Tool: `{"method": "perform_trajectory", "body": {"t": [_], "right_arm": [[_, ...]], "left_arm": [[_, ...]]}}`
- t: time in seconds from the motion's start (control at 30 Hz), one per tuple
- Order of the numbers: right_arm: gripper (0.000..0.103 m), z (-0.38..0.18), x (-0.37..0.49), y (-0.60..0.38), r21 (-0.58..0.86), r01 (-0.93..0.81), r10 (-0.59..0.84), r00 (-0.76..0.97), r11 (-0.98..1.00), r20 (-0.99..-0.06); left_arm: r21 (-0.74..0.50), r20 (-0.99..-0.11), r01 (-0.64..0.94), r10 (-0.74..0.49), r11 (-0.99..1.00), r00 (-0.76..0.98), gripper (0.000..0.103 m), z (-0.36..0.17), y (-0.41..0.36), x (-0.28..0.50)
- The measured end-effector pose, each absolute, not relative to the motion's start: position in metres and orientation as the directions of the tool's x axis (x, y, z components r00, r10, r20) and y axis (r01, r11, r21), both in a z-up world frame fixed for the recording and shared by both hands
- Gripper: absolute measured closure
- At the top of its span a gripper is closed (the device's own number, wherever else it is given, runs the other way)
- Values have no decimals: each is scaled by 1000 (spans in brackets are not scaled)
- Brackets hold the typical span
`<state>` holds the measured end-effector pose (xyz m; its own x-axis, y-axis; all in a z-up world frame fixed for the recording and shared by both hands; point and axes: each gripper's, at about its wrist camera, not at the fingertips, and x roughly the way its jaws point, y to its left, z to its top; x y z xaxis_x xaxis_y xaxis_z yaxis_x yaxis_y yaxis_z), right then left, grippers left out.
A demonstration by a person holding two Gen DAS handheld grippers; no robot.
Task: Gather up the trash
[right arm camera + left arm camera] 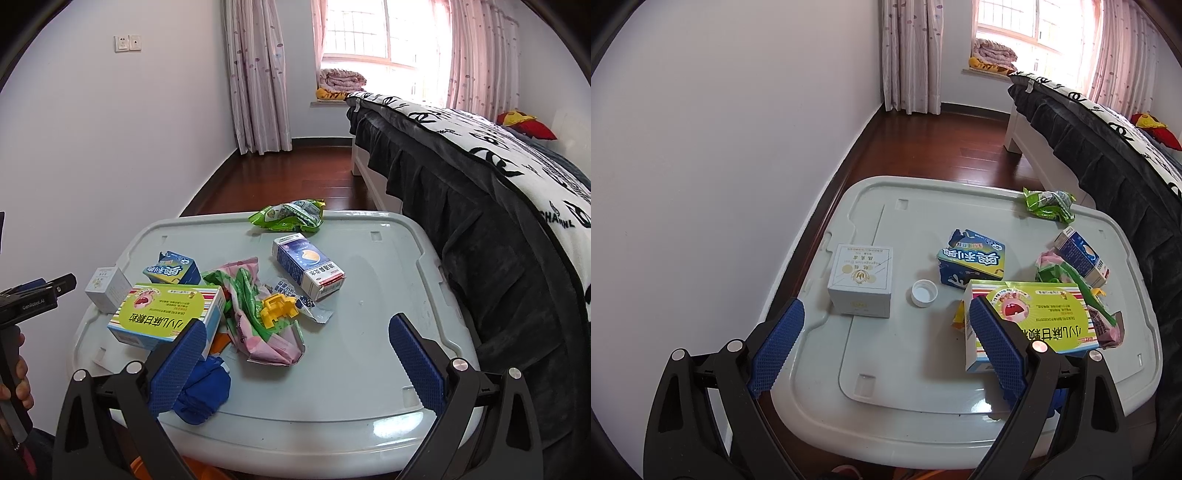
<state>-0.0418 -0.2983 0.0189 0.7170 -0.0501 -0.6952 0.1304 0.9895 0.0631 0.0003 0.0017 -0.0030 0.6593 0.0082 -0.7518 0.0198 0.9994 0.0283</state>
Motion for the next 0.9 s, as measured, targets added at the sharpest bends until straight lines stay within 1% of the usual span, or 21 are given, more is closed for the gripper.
{"method": "perform_trajectory", "body": {"t": [0.73,0.8,0.9], "right_arm": [[5,21,-41,-297,70,112,-32,717,991,-697],[5,22,-41,-296,74,102,-22,720,992,-694],[5,26,-37,-291,86,35,34,726,996,-687]], "left_arm": [[28,-752,18,9,999,660,14,-3,3,1],[30,-750,11,15,999,661,14,-2,4,1],[23,-752,-19,30,1000,659,14,-2,12,4]]}}
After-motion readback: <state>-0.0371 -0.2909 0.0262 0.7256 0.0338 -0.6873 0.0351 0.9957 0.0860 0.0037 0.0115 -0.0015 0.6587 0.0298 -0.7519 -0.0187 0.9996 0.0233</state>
